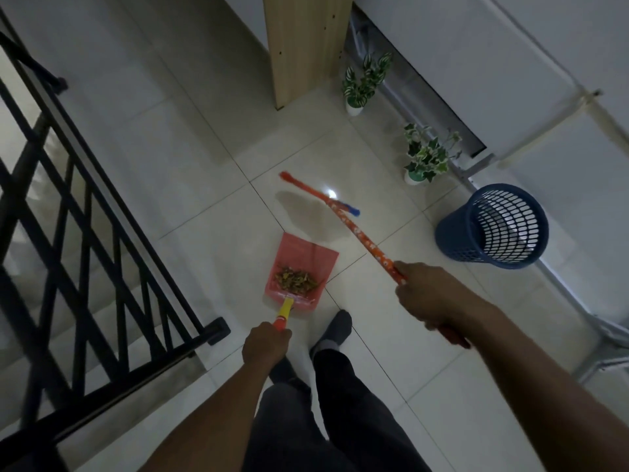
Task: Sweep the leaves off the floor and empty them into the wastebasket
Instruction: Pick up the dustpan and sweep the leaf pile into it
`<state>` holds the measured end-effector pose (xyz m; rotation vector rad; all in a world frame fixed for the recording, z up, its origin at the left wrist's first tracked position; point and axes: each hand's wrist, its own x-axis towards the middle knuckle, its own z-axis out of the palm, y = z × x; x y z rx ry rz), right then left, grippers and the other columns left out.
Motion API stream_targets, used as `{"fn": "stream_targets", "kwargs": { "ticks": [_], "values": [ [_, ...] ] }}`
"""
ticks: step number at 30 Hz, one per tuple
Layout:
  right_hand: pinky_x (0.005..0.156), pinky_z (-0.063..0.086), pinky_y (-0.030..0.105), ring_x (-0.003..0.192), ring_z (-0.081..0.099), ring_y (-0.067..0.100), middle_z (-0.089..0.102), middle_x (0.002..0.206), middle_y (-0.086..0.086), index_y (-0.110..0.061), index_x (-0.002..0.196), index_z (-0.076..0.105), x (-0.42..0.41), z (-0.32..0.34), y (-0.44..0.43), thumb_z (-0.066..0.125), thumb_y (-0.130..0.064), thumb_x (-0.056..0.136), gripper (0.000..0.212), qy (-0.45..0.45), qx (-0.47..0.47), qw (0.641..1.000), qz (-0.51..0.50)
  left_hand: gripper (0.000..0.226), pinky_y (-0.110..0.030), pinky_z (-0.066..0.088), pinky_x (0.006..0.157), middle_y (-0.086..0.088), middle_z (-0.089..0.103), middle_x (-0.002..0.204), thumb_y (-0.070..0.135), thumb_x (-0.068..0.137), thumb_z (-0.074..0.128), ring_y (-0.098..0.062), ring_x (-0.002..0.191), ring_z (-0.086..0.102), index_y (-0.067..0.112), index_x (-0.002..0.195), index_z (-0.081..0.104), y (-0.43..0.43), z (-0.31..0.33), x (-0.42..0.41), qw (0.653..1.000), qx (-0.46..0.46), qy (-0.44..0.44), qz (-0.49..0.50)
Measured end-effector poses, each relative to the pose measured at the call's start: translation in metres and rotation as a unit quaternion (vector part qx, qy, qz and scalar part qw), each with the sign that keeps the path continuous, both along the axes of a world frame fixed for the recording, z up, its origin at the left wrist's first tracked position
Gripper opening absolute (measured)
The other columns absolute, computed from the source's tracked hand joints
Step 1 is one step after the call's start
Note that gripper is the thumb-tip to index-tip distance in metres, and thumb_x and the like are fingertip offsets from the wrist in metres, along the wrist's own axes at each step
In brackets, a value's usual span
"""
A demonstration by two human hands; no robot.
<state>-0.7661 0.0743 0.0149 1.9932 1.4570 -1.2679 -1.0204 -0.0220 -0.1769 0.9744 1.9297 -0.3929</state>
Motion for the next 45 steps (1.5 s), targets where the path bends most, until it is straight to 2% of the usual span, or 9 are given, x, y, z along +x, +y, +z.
{"fn": "stream_targets", "kwargs": {
  "ticks": [4,12,18,26,29,34,36,40,45],
  "values": [
    [0.042,0.044,0.023,0.061,0.056,0.014,0.052,0.086,0.003,-0.011,0.143,0.037,-0.03,-0.033,-0.015,0.045,-0.011,0.092,0.051,-0.018,-0.013,0.999,0.026,0.048,-0.034,0.052,0.074,-0.013,0.068,0.105,0.046,0.09,0.054,-0.03,0.094,0.066,0.002,0.108,0.064,-0.006,0.002,-0.003,1.0,0.01,0.009,-0.02],
    [0.051,0.057,0.029,0.051,0.059,0.015,0.065,0.075,0.007,-0.012,0.109,0.059,-0.021,-0.003,-0.067,0.042,-0.014,0.091,0.024,0.009,-0.105,0.994,0.016,0.053,-0.034,0.047,0.083,-0.017,0.064,0.117,0.047,0.092,0.052,-0.032,0.105,0.062,0.0,0.117,0.06,0.013,0.0,0.001,0.999,0.026,-0.014,-0.024],
    [0.041,0.038,0.017,0.053,0.054,0.006,0.055,0.077,-0.005,-0.024,0.13,0.047,-0.015,0.026,-0.086,0.04,-0.024,0.097,0.034,-0.016,-0.026,0.998,0.06,0.052,-0.035,0.049,0.085,-0.018,0.065,0.116,0.046,0.095,0.049,-0.033,0.106,0.062,-0.001,0.116,0.061,0.004,0.005,-0.004,0.999,0.037,-0.018,-0.035],
    [0.041,0.051,0.025,0.06,0.06,0.015,0.052,0.082,0.001,-0.017,0.142,0.039,-0.037,-0.017,-0.057,0.045,-0.015,0.093,0.049,-0.035,0.009,0.999,0.001,0.057,-0.036,0.05,0.085,-0.015,0.065,0.117,0.052,0.094,0.044,-0.031,0.105,0.063,0.004,0.115,0.062,-0.031,0.01,-0.007,0.999,0.02,-0.003,-0.036],
    [0.04,0.043,0.022,0.061,0.057,0.013,0.055,0.09,0.004,-0.011,0.139,0.042,-0.049,-0.033,-0.066,0.045,-0.012,0.093,0.046,-0.041,-0.013,0.999,0.03,0.052,-0.035,0.05,0.085,-0.014,0.067,0.114,0.05,0.093,0.047,-0.03,0.105,0.064,0.004,0.113,0.063,-0.038,0.007,-0.011,0.999,0.021,0.002,-0.034],
    [0.058,0.061,0.036,0.065,0.069,0.021,0.062,0.087,0.007,-0.011,0.122,0.052,-0.055,-0.028,-0.103,0.046,-0.013,0.086,0.037,-0.018,-0.104,0.994,0.039,0.049,-0.039,0.054,0.084,-0.015,0.068,0.108,0.046,0.09,0.05,-0.031,0.099,0.064,0.003,0.107,0.065,-0.04,0.004,-0.012,0.998,0.032,-0.005,-0.048],
    [0.051,0.062,0.034,0.055,0.065,0.018,0.063,0.082,0.007,-0.013,0.114,0.054,-0.051,-0.016,-0.114,0.043,-0.013,0.086,0.03,0.006,-0.118,0.993,0.024,0.049,-0.039,0.053,0.085,-0.015,0.067,0.11,0.044,0.089,0.048,-0.033,0.102,0.063,0.003,0.109,0.065,-0.04,0.004,-0.008,0.998,0.032,-0.007,-0.057],
    [0.04,0.048,0.021,0.051,0.058,0.014,0.062,0.076,0.005,-0.019,0.116,0.057,-0.031,0.019,-0.12,0.043,-0.016,0.092,0.028,0.021,-0.091,0.996,-0.01,0.047,-0.035,0.051,0.078,-0.015,0.068,0.109,0.044,0.088,0.049,-0.032,0.099,0.064,0.005,0.106,0.066,-0.045,0.003,-0.007,0.998,0.032,0.003,-0.062],
    [0.043,0.053,0.023,0.055,0.06,0.016,0.06,0.078,0.005,-0.018,0.126,0.052,-0.025,0.039,-0.115,0.044,-0.021,0.097,0.03,0.014,-0.032,0.999,-0.011,0.05,-0.036,0.05,0.082,-0.016,0.067,0.111,0.046,0.093,0.044,-0.032,0.102,0.063,0.003,0.109,0.065,-0.062,0.003,-0.011,0.998,0.044,-0.008,-0.04]
  ]
}}
